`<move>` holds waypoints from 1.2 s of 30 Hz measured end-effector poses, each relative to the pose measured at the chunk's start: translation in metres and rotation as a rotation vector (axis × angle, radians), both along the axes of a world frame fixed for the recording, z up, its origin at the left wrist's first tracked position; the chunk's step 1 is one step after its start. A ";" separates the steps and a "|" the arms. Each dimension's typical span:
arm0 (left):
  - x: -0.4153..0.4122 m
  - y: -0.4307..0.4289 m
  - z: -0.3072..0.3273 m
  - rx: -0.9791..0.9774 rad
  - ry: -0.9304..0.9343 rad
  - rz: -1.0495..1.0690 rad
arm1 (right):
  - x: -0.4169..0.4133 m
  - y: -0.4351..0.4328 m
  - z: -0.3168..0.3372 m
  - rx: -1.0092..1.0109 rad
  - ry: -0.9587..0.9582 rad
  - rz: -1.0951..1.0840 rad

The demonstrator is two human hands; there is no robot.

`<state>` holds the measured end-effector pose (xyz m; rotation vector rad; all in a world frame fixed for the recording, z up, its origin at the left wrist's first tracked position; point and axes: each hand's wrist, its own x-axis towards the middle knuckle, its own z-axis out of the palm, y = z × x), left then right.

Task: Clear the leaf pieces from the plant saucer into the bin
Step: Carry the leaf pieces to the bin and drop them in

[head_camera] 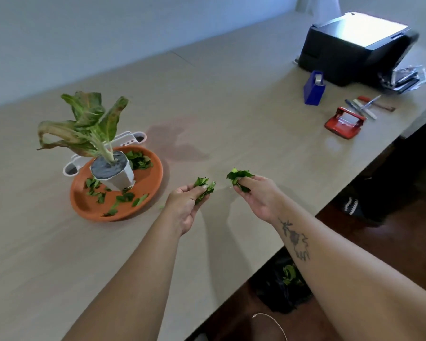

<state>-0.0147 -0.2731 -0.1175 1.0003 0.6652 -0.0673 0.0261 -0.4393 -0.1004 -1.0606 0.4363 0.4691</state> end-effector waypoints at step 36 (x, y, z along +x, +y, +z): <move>-0.021 -0.338 -0.174 0.047 0.303 -0.454 | -0.079 -0.334 -0.164 -0.031 0.302 -0.508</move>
